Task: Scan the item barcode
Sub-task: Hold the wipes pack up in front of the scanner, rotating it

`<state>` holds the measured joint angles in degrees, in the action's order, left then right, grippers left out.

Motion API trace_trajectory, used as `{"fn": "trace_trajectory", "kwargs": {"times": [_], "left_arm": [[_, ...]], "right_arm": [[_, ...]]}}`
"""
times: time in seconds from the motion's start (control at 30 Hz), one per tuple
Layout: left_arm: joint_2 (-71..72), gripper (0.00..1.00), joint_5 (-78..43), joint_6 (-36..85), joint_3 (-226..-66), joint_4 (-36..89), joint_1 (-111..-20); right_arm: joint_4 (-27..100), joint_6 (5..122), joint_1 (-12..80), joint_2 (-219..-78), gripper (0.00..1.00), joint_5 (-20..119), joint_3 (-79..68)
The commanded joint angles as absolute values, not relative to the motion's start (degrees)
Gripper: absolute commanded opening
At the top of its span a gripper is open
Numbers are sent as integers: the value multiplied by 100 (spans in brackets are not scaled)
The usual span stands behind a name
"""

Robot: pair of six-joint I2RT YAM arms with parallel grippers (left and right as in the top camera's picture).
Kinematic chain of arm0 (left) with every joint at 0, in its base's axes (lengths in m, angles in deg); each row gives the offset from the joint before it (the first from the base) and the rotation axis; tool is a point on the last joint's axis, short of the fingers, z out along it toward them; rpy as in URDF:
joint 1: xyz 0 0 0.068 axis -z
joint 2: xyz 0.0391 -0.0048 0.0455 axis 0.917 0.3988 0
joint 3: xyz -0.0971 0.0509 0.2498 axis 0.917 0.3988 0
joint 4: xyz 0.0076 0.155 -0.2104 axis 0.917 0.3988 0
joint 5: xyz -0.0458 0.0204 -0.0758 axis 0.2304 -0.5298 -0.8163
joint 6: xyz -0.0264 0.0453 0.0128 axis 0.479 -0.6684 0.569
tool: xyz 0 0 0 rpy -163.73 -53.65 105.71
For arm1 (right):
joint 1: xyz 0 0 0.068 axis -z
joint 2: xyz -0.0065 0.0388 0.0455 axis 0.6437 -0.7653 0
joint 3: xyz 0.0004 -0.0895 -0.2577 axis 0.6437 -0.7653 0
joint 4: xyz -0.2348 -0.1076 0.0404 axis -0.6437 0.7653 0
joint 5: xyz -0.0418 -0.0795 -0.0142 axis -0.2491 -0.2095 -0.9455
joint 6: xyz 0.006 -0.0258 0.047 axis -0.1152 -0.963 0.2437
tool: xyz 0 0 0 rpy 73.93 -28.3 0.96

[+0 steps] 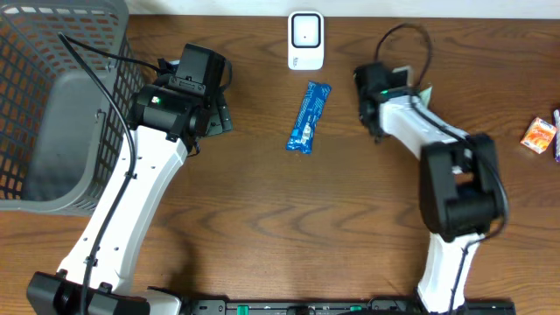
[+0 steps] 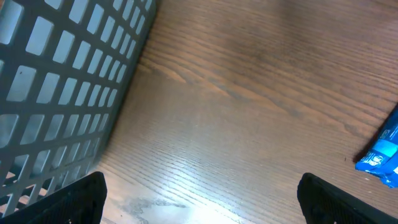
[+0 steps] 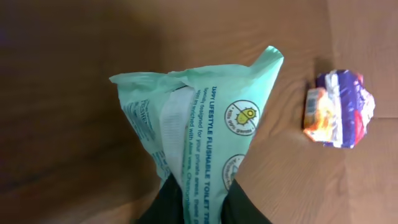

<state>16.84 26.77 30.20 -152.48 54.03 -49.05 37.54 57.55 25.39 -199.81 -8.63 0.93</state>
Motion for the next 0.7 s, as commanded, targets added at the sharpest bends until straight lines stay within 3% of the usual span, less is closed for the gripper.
{"fn": "trace_trajectory", "kwargs": {"times": [0.0,0.07,0.3,0.67], "left_arm": [[1695,98,2714,3070,-15257,5418,-4918],[1695,98,2714,3070,-15257,5418,-4918],[1695,98,2714,3070,-15257,5416,-4918],[1695,98,2714,3070,-15257,5418,-4918]], "right_arm": [[3743,5814,2209,-19999,14,-1270,121],[3700,5814,2001,-19983,19,-1010,124],[3581,6000,1475,-19795,70,284,209],[3774,6287,1883,-18615,87,1106,362]]}}
